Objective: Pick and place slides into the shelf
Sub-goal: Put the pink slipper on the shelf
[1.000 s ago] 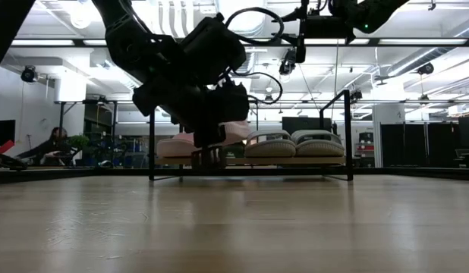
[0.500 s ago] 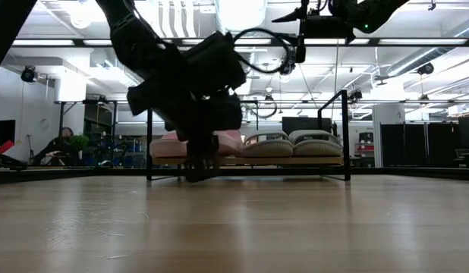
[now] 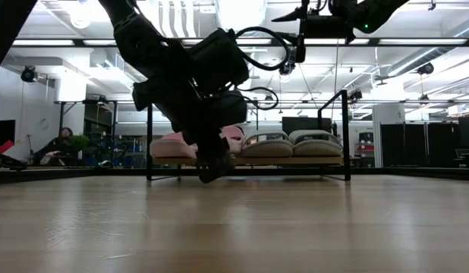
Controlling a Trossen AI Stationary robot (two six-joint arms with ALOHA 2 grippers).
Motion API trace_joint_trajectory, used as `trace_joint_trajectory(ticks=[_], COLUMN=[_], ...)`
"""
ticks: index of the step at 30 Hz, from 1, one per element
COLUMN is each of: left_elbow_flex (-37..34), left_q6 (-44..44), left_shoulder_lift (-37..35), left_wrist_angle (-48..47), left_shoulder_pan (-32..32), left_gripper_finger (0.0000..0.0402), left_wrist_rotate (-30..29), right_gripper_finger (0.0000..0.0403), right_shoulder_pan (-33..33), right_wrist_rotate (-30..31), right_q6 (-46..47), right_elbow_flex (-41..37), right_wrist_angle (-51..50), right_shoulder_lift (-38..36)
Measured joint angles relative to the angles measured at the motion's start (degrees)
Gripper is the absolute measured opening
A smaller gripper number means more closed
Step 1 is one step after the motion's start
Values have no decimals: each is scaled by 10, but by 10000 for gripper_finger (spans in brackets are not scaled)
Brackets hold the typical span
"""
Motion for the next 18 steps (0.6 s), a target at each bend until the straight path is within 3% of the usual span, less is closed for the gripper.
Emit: trace_joint_trajectory(ticks=[4, 8, 18], left_elbow_flex=[3, 6, 4], left_q6=[-4, -4, -4], left_shoulder_lift=[-7, -21, -46], left_wrist_angle=[-7, -8, -37], left_shoulder_pan=[0, -2, -2], left_gripper_finger=[181, 216, 230], left_wrist_rotate=[69, 137, 191], right_gripper_finger=[144, 146, 140], right_shoulder_pan=[0, 0, 0], right_wrist_rotate=[-2, -2, -10], right_q6=[4, 4, 4], right_elbow_flex=[0, 0, 0], right_wrist_angle=[0, 0, 0], right_shoulder_lift=[0, 0, 0])
